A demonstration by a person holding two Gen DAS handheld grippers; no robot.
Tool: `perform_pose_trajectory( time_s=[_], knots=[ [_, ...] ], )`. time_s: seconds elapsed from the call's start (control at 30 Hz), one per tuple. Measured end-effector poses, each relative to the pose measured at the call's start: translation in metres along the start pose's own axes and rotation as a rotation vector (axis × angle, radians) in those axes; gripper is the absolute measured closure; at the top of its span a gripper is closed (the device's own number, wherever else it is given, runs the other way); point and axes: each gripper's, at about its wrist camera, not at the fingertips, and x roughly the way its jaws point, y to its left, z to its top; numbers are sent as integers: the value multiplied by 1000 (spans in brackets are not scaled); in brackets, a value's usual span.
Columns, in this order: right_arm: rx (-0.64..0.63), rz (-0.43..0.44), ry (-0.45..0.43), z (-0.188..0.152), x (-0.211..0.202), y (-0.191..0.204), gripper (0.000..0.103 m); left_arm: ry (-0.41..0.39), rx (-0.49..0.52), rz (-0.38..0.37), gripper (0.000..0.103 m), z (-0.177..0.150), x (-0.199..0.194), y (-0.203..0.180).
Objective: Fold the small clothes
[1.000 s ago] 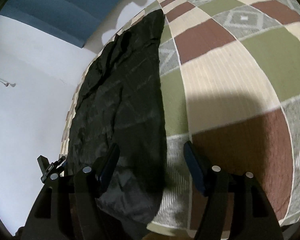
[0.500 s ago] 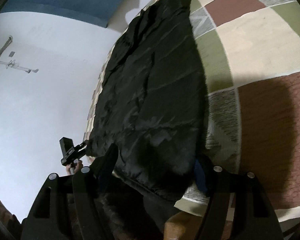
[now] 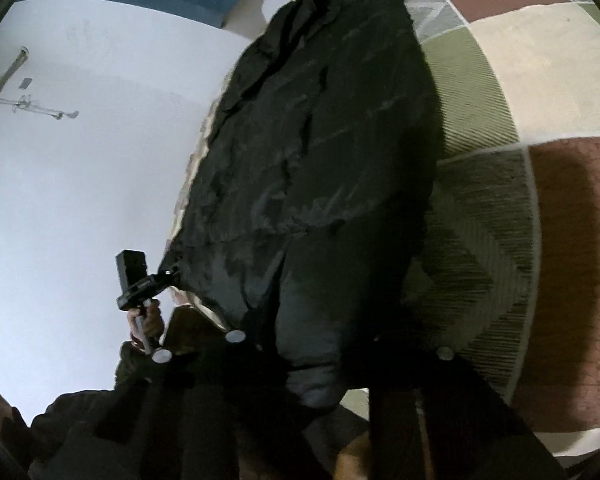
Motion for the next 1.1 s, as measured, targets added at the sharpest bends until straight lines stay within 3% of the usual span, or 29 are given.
perform_pose_trajectory(
  time_s=[0.1, 0.27, 0.5, 0.63, 0.83, 1.1],
  knots=[
    [8, 64, -50, 9, -11, 7, 89, -51, -29, -93, 97, 12, -14, -5],
    [-14, 151, -113, 40, -24, 26, 91, -132, -69, -186, 97, 48, -27, -15],
    [-42, 204, -200, 117, -30, 41, 91, -214, -77, -225, 98, 126, -21, -26],
    [-18, 207, -240, 171, -23, 37, 91, -237, -69, -197, 98, 180, -5, -32],
    [50, 176, -263, 245, 8, 19, 91, -228, -144, -180, 98, 256, 32, -17],
    [144, 100, -266, 320, 46, -19, 91, -194, -176, -82, 98, 338, 100, 4]
  ],
)
